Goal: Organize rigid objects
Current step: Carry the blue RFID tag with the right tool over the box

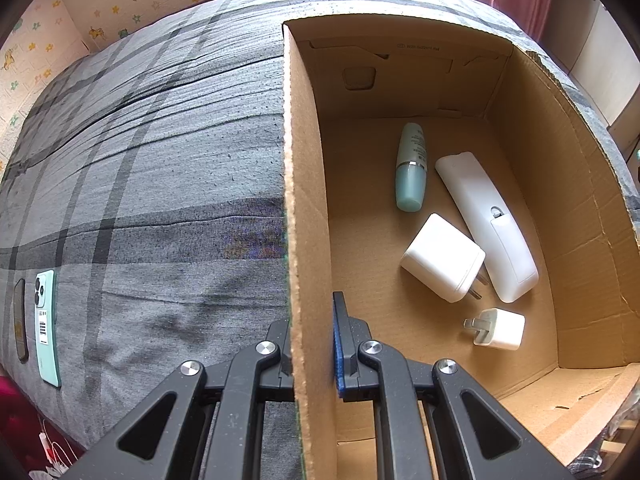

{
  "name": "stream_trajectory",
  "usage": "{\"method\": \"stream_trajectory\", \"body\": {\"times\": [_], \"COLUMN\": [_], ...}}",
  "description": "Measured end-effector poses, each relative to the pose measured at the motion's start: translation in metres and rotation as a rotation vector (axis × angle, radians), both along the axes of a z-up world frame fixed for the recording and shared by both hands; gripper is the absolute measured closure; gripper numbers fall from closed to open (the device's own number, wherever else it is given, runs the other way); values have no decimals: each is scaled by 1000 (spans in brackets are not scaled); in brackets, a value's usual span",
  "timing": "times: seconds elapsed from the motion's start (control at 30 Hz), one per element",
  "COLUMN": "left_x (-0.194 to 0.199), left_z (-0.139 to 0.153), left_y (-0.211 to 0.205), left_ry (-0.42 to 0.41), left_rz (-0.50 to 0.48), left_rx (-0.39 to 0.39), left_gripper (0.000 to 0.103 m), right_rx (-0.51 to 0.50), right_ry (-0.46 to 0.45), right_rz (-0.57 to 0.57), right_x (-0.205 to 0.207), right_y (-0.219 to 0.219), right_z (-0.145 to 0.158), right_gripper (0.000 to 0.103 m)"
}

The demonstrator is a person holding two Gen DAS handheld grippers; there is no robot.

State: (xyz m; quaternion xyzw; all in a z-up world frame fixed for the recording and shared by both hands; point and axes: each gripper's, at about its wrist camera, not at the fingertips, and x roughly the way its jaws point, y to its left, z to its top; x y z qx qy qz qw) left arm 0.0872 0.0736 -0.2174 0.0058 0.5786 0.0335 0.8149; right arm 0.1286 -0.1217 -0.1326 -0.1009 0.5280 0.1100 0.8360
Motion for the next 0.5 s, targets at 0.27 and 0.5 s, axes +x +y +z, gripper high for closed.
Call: {"method": "stream_trajectory", "body": {"times": [0.27, 0.5], "left_x": [-1, 0], "left_z": [0, 0], "left_y": [1, 2], "left_ry": [-1, -2], "left_rz": [-5, -6], "left_rx": [-2, -5], "left_gripper": [91, 91], "right_rx": [14, 35], "right_ry": [26, 60], "right_rz": [75, 120], "right_x": [-5, -4], "right_y": [35, 59], "right_z": [-11, -25], "right_gripper": [69, 69]}}
